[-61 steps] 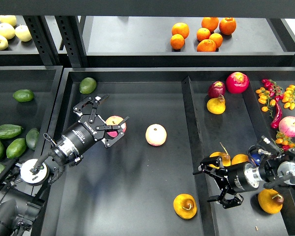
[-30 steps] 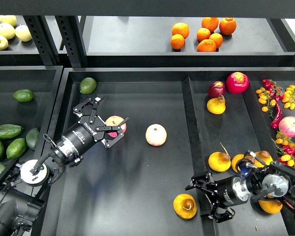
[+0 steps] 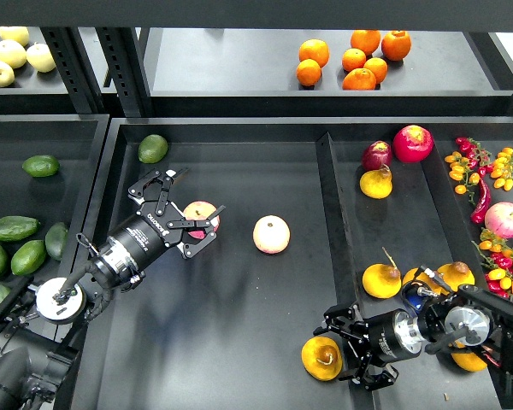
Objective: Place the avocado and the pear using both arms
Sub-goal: 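Close the right gripper around the yellow pear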
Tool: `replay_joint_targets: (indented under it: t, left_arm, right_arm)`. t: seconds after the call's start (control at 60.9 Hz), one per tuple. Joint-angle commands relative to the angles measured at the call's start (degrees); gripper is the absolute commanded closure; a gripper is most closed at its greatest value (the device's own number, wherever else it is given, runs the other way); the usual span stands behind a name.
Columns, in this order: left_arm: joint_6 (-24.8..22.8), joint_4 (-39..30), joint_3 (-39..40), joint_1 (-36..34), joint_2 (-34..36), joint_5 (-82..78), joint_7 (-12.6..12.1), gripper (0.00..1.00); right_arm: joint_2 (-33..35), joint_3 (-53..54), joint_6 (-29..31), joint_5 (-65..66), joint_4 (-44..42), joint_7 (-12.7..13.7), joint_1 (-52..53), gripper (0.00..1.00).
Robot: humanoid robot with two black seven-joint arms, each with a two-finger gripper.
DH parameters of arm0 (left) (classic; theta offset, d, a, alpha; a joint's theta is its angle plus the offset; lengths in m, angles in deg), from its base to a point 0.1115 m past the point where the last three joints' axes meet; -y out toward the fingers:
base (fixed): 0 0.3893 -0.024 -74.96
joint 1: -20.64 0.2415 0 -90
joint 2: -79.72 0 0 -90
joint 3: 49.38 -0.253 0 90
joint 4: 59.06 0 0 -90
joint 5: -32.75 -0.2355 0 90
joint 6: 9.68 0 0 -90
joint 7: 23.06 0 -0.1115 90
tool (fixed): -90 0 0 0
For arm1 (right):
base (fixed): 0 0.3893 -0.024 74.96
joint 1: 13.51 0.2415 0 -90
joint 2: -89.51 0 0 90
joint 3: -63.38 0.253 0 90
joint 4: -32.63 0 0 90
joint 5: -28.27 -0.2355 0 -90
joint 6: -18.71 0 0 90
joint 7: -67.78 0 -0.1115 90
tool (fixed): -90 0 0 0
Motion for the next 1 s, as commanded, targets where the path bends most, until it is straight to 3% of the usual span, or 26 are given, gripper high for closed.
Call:
replay_joint_targets:
  t: [0.0, 0.181, 0.46, 0.591, 0.789, 0.986]
  left_arm:
    - [0.00, 0.00, -0.19, 0.06, 0.00, 0.01, 0.01, 0.09]
    - [0.00, -0.08, -0.37, 0.32, 0.00, 0.01, -0.07, 0.09]
    - [0.00, -0.35, -0.37, 1.11, 0.00, -0.08, -0.07, 0.09]
    - [0.00, -0.35, -0.45, 1.38, 0.00, -0.08, -0.07, 0.09]
    - [0.00, -0.44, -0.63, 1.55, 0.00, -0.08, -0.07, 0.09]
    - [0.00, -0.44, -0.72, 1.55, 0.00, -0.08, -0.07, 0.09]
  right_arm:
    - [-0.22, 0.30, 0.00, -0.09, -0.08, 0.00, -0.28, 0.16]
    - [-0.22, 0.48, 0.00, -0.27, -0.08, 0.00, -0.45, 0.31]
    - [-0.22, 1.35, 0.00, -1.50, -0.43, 0.00, -1.42, 0.61]
    - [-0.22, 1.71, 0.00, -4.65, 0.00, 0.00, -2.21, 0.82]
    - [0.14, 4.16, 0.00, -5.01, 0.09, 0.00, -2.03, 0.95]
    - [0.84, 6.45, 0.00, -5.36, 0.44, 0.00, -1.68, 0.96]
